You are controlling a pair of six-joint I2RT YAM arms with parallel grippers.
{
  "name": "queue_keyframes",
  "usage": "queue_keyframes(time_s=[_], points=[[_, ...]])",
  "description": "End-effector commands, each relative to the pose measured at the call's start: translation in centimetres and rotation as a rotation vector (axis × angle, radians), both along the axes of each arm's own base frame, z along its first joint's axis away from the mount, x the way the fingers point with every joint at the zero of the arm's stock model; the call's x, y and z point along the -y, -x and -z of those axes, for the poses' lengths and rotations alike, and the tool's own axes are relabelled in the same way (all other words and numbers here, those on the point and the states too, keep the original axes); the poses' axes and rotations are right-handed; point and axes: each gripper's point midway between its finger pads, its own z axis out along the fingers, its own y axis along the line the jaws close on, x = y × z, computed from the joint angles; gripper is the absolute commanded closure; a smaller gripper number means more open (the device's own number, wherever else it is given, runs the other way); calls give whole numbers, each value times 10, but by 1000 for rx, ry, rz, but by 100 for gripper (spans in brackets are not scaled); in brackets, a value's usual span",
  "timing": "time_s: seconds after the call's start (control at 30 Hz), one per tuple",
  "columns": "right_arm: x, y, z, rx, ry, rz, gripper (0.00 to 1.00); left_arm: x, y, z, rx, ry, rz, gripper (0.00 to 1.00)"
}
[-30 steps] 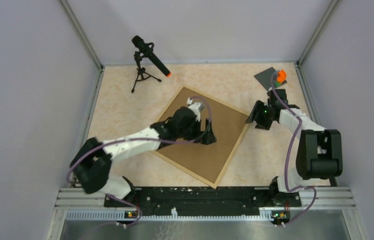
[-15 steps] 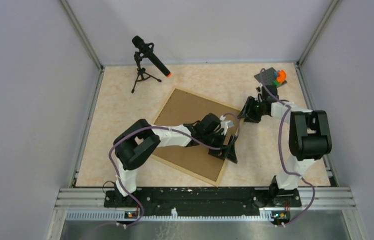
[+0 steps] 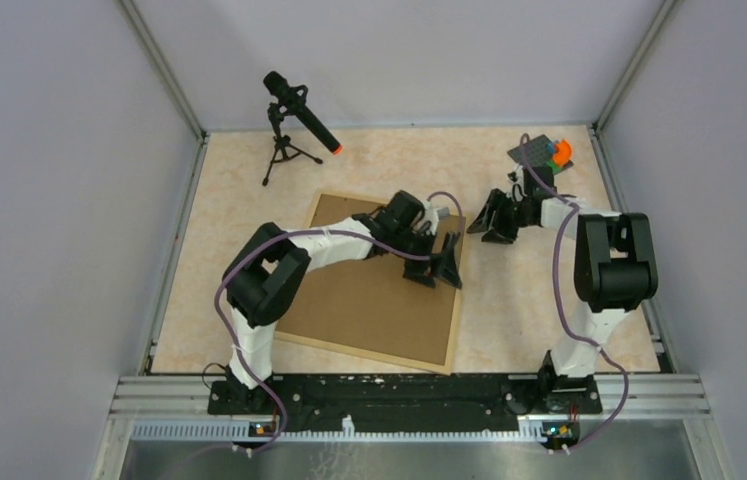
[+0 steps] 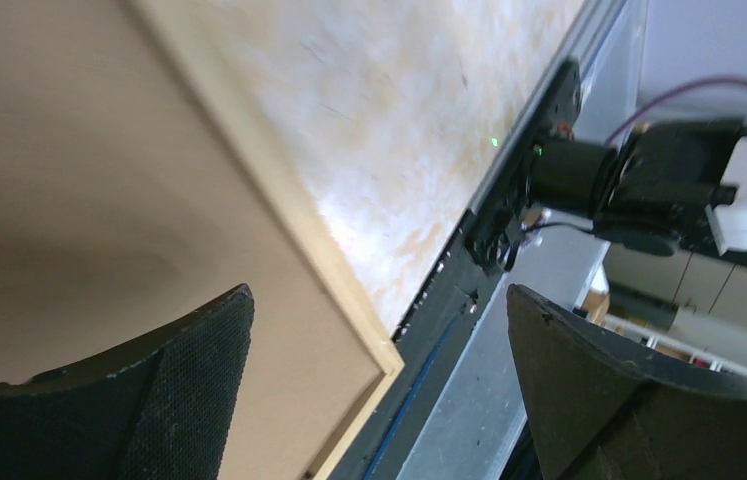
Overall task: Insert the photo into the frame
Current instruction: Adjust the photo frame at the center of the board, then install the photo frame at the center of the board.
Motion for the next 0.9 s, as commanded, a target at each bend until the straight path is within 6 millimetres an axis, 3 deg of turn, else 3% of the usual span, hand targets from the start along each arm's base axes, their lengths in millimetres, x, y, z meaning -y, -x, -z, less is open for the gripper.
queue_keyframes(time_s=[0.0, 0.27, 0.4, 0.67, 0.87], points=[[-3, 8, -22, 44, -60, -32, 49, -36, -54, -19, -2, 22, -98, 1], [4, 14, 3, 1, 9, -32, 67, -69, -71, 23, -56, -76, -194, 9], [-4, 23, 16, -38, 66, -65, 70, -83, -73, 35, -78, -96, -239, 12], [-4, 28, 34, -92, 163, -66, 71, -89, -67, 53, -162, -83, -272, 13], [8, 29, 43, -129, 251, -38, 73, -89, -66, 53, -164, -78, -272, 13]])
